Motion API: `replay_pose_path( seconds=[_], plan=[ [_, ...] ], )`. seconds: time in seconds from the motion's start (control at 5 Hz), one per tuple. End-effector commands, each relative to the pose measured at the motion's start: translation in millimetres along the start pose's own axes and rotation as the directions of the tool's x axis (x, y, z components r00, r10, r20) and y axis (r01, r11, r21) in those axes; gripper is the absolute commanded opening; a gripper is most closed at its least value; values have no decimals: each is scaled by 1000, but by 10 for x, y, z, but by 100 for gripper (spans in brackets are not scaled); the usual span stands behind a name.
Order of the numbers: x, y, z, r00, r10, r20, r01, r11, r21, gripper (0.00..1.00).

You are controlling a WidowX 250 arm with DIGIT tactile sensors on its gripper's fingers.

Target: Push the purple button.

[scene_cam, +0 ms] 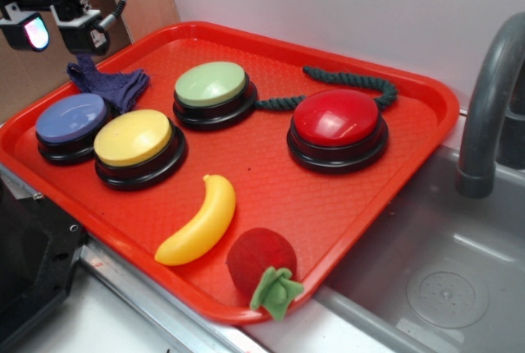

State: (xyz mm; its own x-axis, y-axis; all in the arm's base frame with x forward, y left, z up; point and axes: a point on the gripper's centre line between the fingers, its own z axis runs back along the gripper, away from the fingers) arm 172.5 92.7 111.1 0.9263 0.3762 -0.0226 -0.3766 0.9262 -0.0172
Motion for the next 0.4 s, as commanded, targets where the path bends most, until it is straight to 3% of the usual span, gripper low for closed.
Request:
replay_pose_path(
  seconds=[0.0, 0.2],
  plan=[
    [0, -52, 310, 996, -33, 83, 31, 999, 26, 100],
    [-14, -65, 366, 995, -37, 95, 35, 999, 19, 100]
  ],
)
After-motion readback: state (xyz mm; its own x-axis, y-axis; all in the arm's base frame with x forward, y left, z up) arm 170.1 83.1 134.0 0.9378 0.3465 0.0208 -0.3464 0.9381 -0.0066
